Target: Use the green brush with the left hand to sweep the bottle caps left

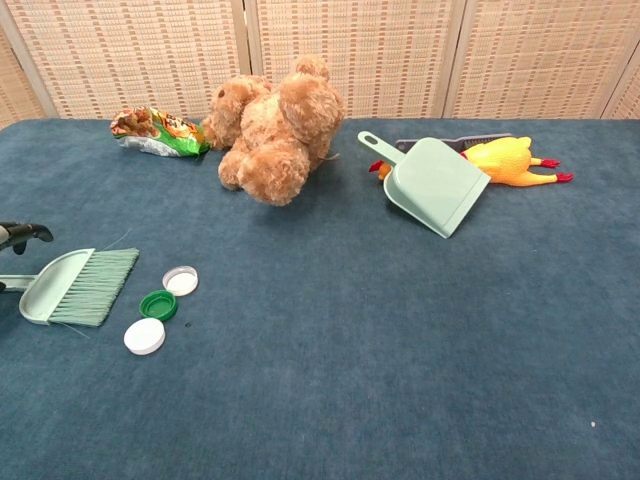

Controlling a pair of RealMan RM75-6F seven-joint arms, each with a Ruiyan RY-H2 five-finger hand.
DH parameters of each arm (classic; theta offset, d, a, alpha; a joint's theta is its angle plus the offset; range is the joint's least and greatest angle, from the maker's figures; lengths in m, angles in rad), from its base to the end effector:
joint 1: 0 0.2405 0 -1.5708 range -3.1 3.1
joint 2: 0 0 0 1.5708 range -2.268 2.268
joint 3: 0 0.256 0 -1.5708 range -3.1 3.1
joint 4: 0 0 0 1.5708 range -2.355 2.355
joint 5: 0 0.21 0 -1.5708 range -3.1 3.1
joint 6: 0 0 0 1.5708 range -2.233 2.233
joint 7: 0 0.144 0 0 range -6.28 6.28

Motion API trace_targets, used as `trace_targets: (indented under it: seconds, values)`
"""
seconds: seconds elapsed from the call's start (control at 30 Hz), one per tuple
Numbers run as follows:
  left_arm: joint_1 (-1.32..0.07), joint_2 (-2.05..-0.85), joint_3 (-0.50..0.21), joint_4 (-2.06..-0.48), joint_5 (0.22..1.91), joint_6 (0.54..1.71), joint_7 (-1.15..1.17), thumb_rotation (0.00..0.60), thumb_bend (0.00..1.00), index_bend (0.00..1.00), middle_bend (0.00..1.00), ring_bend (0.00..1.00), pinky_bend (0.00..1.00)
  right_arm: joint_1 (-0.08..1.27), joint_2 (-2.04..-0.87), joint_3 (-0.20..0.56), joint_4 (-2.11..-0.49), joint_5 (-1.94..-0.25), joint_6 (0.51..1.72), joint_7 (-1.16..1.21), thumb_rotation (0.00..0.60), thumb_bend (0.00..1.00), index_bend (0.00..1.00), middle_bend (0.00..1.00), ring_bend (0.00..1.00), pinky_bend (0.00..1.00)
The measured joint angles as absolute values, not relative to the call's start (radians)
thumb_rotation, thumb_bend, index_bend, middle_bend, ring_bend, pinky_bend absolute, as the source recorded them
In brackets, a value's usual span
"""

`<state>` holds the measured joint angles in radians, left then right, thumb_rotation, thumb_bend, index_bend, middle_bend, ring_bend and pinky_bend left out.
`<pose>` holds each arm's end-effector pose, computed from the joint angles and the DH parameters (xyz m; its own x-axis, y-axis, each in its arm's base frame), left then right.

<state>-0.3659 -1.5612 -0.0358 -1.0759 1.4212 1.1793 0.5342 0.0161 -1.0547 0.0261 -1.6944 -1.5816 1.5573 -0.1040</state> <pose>-0.3249 0.2739 0.0255 0.8678 0.0777 0.4908 0.4948 -0.2260 -0.8391 -0.2980 -0.1542 0.1737 0.4761 0.0215 0.8791 -0.8787 -0.0268 0.4766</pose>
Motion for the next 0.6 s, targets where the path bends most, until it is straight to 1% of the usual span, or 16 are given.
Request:
trace_targets:
  seconds: [0.4, 0.6]
  values:
    - [-0.359, -1.579, -0.022, -0.997, 1.413, 1.175, 0.543, 0.6, 0.41, 0.24, 0.31, 0.66, 0.75, 0.018, -1.048, 0.016, -1.704, -1.591, 1.541, -0.098, 0.6, 0.26, 0.0, 0.06, 0.0, 0.0]
    - [-0.363, -1.605, -0.018, -0.94, 1.421, 1.174, 0.523, 0.6, 0.41, 0.29, 0.35, 0.68, 0.76, 0.019, -1.047, 0.014, -1.706, -1.591, 1.535, -0.097, 0.6, 0.26, 0.0, 0.06, 0.0, 0.0]
